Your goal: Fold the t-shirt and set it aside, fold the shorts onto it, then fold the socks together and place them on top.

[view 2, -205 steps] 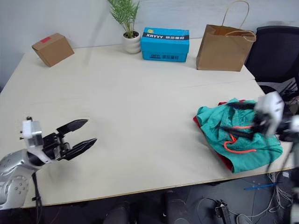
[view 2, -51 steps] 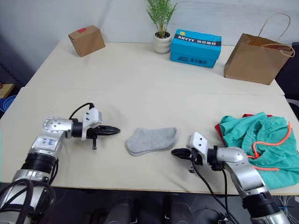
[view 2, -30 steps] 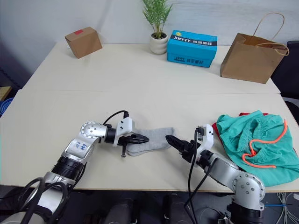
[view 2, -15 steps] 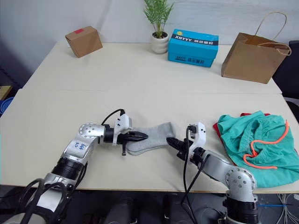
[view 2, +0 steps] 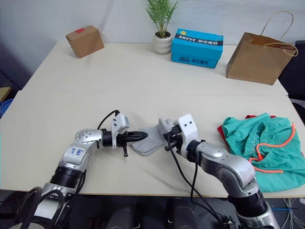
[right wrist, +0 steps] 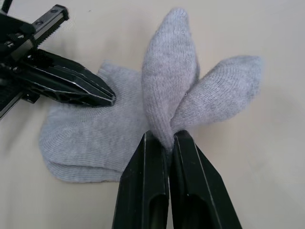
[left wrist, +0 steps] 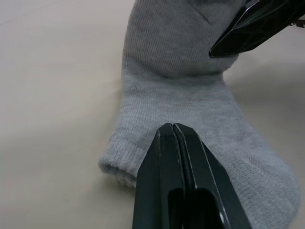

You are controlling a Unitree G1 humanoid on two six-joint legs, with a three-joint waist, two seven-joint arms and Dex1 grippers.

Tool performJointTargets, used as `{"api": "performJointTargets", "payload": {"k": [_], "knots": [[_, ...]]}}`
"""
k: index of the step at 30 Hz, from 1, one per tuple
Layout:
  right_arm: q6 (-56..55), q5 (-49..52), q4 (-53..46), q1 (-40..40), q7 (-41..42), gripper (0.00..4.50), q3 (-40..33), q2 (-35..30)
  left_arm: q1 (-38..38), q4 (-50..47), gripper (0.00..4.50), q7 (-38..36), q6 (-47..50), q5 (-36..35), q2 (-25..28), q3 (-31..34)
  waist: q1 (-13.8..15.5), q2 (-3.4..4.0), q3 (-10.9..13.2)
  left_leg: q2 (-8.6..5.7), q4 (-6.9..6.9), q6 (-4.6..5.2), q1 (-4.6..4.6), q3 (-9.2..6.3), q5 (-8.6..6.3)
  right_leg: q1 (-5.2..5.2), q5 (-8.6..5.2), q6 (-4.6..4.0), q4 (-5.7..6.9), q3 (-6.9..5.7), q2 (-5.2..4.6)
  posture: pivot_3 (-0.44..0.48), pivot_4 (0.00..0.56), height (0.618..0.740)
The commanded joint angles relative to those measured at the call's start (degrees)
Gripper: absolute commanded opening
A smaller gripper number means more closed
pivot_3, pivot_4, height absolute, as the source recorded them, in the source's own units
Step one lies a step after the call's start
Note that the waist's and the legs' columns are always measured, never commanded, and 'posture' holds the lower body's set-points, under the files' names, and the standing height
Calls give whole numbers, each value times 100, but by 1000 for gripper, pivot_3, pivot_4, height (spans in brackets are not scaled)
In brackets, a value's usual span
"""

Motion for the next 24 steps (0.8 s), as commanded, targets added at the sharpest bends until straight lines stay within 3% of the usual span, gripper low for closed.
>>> {"api": "performJointTargets", "payload": {"k": [1, 19, 24], "knots": [[57, -283, -287, -211, 221, 9, 271, 35, 24, -135, 0, 8, 127, -25, 47, -17, 3, 0, 0, 1, -1, 0, 1, -1, 0, 0, 0, 0, 1, 0, 0, 0, 150, 740], [-375, -1272, 738, -1157, 2082, 9, 928, 226, 148, -126, 0, 69, 520, -152, 67, 53, -19, 0, 0, 1, 0, 2, 5, 0, -1, -1, 1, -2, 4, 0, 0, 0, 150, 740], [-43, -1102, 1085, -1266, 2485, 9, 982, 390, 136, 51, 0, 170, -2, 123, 145, -58, -12, 0, 0, 1, -1, 1, 5, 0, -1, -1, 1, -3, 3, 0, 0, 0, 150, 740]]}}
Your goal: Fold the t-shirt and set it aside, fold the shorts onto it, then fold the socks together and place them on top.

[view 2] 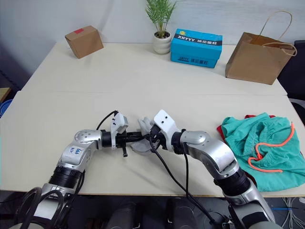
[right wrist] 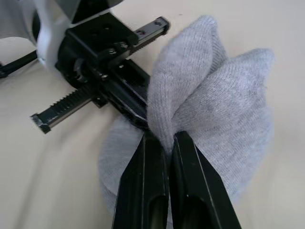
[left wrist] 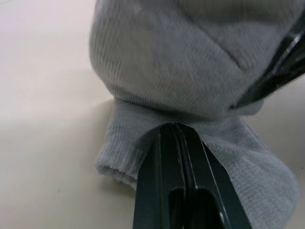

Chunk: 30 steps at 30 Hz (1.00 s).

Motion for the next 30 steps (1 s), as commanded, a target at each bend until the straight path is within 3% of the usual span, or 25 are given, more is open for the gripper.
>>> {"api": "performJointTargets", "payload": {"k": [1, 8, 13, 14, 18, 22, 24, 27, 30], "knots": [[48, 42, 162, 21, 335, 244, 60, 132, 128, 59, 0, 43, -205, 117, 58, -17, -2, 0, 0, 0, 1, 0, 0, 1, 0, 0, 0, 0, 0, 0, 0, 0, 150, 740], [-241, -30, 559, 84, 624, 2518, -245, 301, 168, -413, 0, -23, -342, 124, 517, 166, -64, 0, 0, 1, 1, 0, 1, 1, 1, 0, 1, -2, 3, 0, -1, 0, 150, 740], [-417, 69, 716, -77, 1427, 4279, -265, 101, 227, -1014, 0, -405, 192, -612, 772, 531, -97, 0, 1, 0, 1, 1, -1, -1, 0, -1, 2, -3, 3, -1, -4, 0, 150, 740], [-453, 64, 733, -87, 1563, 4436, -250, 62, 238, -1105, 0, -481, 311, -750, 806, 592, -97, 0, 1, 0, 0, 2, -3, -1, 0, 0, 2, -3, 1, -2, -4, 0, 150, 740], [-589, 130, 717, -21, 1915, 4436, -344, 22, 150, -1245, 0, -470, 726, -1034, 1067, 937, -118, -1, 1, -1, -1, 2, -5, -1, 0, -1, 2, -3, -4, -2, -3, 0, 150, 740], [-571, 476, 468, 221, 2181, 4436, -781, -62, 38, -794, 0, -1196, 1431, -1075, 2289, 1056, -164, -11, 8, 3, -8, -5, -5, 2, 3, -12, 2, -3, 0, 0, 2, 0, 150, 740], [-512, 674, 223, 428, 2392, 4436, -999, -303, -216, -897, 0, -1201, 1444, -1292, 2185, 1040, -107, 1, 15, 3, -11, -7, -13, 6, 5, -26, 1, -4, 7, 3, 1, 0, 150, 740], [-221, 1280, 219, 882, 2035, 4436, -1972, -279, -314, -1475, 0, -1453, 1784, -1691, 1972, 820, 50, 1, 15, -6, 0, 0, -25, 1, 3, -26, 1, -3, 0, 1, -9, 0, 150, 740], [-965, 886, 307, 1460, 2017, 4270, -2337, -433, -532, -1650, 0, -1171, 1643, -1816, 1407, 796, 96, 0, 15, -23, 5, 0, -31, 4, 5, -18, 12, 17, -15, 7, -22, 0, 150, 740]]}}
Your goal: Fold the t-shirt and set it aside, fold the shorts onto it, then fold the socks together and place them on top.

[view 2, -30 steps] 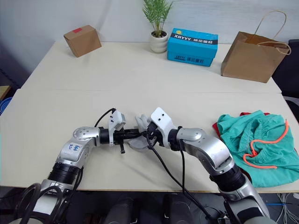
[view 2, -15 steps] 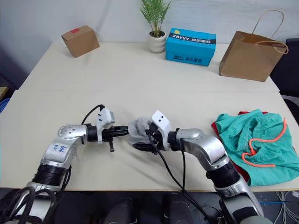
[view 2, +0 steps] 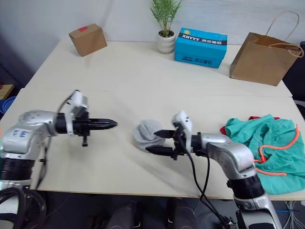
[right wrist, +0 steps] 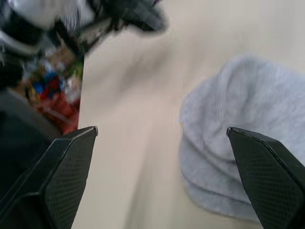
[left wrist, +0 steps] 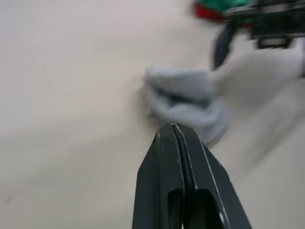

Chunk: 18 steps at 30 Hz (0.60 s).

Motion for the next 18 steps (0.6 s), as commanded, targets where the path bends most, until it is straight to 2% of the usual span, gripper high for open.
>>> {"api": "performJointTargets", "payload": {"k": [1, 3, 6, 10, 13, 18], "knots": [[-746, -249, -21, 504, -26, 4061, -460, -100, -294, -275, 0, 276, -99, -254, -475, 46, 11, -1, 0, -2, 1, 5, -2, 5, 0, 1, 5, 8, -8, 5, 0, 0, 150, 740], [-1200, -463, 21, 658, -6, 3538, -428, -24, -484, -66, 0, 605, -310, 14, -925, -173, 1, -2, 1, -6, 2, 12, -7, 9, 2, 0, 11, 19, -16, 8, 1, 0, 150, 740], [-1923, -869, 267, 536, -69, 2434, -258, 238, -674, 398, 0, 1009, -582, 620, -1317, -620, -73, -2, 1, -9, 2, 15, 1, 21, 6, -3, 16, 27, -5, 20, 3, 0, 150, 740], [-2506, -1360, 614, 167, -113, 971, 127, 552, -608, 748, 0, 1194, -569, 1101, -1251, -954, -198, -2, 1, -5, -11, 3, 20, 41, 17, -11, 18, 27, 12, 40, 12, 0, 150, 740], [-2730, -1638, 863, -65, -212, 35, 416, 840, -235, 720, 0, 1094, -312, 1031, -982, -857, -245, -2, 1, 0, -15, -12, 19, 44, 27, -21, 16, 25, 18, 44, 15, 0, 150, 740], [-3047, -2075, 1360, -242, -444, 35, 743, 1282, 221, 599, 0, 1331, -453, 969, -1047, -617, -185, -2, 1, 4, -4, -9, 12, 45, 26, -22, 14, 19, 15, 46, 11, 0, 150, 740]]}}
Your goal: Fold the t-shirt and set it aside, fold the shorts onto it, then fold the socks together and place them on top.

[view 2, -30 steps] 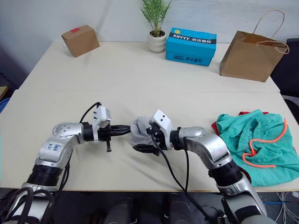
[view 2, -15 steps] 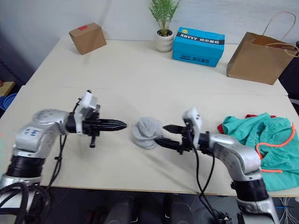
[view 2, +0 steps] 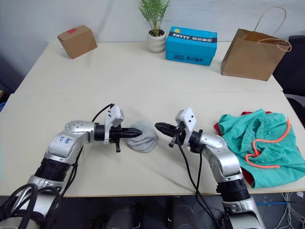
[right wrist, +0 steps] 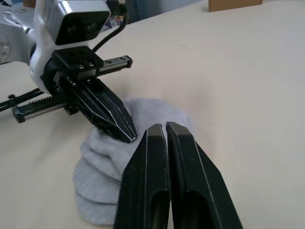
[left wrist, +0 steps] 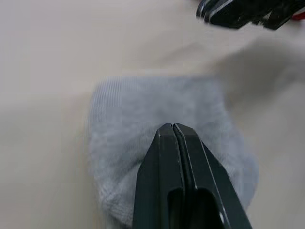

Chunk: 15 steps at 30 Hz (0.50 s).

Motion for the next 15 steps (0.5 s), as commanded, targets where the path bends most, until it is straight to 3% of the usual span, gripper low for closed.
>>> {"api": "performJointTargets", "payload": {"k": [1, 4, 7, 12, 15], "knots": [[-361, -302, 274, -199, -183, 35, 190, 242, 168, -138, 0, 31, -186, -58, -91, 104, 23, 0, 0, -5, 3, 7, -1, -3, 1, 3, 0, 1, 0, -1, -6, 0, 150, 740], [-602, -526, 775, -274, -309, 35, 291, 474, 299, -64, 0, 134, -428, -11, -277, 137, 44, -1, -1, -13, 11, 22, 0, -2, -5, 10, 6, 8, -1, 3, -16, 0, 150, 740], [-866, -920, 1082, -166, -35, 35, 641, 300, 394, 25, 0, 321, -682, 123, -380, 198, 42, -1, -2, -14, 10, 24, 2, 0, -7, 11, 6, 8, -1, 5, -16, 0, 150, 740], [-838, -748, 773, 168, 297, 35, 450, -120, 462, 165, 0, 277, -975, 157, -333, 271, 40, -3, -4, -13, 6, 23, 6, 1, -6, 13, 6, 8, -1, 4, -14, 0, 150, 740], [-563, -149, 409, 220, 446, 35, 27, -192, 529, -42, 0, -45, -818, -160, -270, 344, 47, -4, -4, -14, 7, 25, 8, 1, -8, 16, 6, 8, -2, 4, -14, 0, 150, 740]]}}
